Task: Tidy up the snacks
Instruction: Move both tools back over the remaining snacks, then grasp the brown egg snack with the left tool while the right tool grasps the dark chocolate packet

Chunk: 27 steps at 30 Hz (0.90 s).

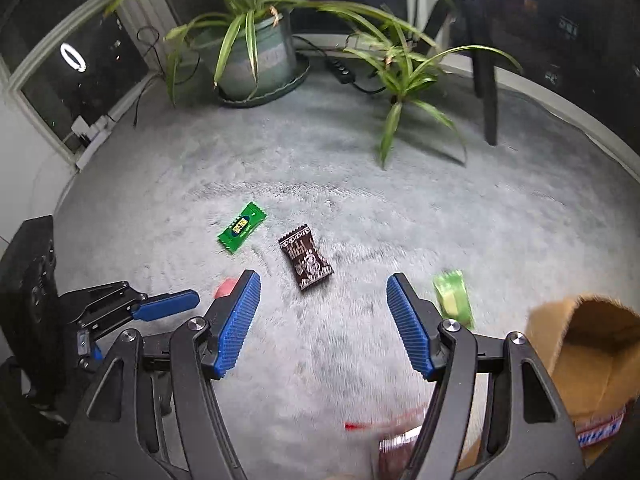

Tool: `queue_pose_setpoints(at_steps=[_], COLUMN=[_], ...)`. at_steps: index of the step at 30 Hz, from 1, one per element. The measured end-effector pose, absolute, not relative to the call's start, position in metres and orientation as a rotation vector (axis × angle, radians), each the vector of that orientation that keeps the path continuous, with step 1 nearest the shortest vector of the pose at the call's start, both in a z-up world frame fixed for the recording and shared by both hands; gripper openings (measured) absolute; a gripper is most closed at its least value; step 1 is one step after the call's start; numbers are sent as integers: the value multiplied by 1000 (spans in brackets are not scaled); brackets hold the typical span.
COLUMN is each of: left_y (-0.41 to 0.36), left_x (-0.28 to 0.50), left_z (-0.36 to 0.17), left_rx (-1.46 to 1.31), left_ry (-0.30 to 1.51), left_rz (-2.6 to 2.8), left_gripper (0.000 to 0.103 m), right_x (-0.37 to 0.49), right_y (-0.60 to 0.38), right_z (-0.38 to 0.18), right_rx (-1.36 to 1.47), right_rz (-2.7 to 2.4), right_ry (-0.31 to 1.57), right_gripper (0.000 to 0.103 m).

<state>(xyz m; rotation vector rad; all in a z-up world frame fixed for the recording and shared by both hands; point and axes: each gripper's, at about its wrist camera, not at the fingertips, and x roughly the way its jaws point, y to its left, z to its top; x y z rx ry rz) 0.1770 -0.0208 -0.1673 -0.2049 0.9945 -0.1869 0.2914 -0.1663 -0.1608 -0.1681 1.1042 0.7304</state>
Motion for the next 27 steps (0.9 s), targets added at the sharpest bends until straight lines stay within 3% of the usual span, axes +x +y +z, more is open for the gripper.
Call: queue_pose_setpoints(at_steps=[13, 15, 19, 22, 24, 27], left_y=[-19, -19, -19, -18, -17, -16], left_x=[183, 181, 181, 182, 182, 182], left_z=[-180, -180, -180, -180, -180, -180], left_rx=[-179, -175, -168, -175, -181, -188], left_ry=[975, 969, 963, 964, 966, 968], left_rz=[-170, -170, -172, -173, -176, -175], left_gripper=[33, 33, 33, 33, 32, 32], right_x=[303, 303, 302, 302, 303, 302], right_y=[-128, -122, -116, -113, -111, -110], right_z=[-203, -207, -209, -208, -208, -208], right_rx=[-297, -318, -359, -379, -385, -400], right_rz=[759, 766, 776, 779, 786, 789], right_ry=[1137, 1140, 1129, 1119, 1115, 1111], right_gripper=[68, 57, 51, 41, 28, 27])
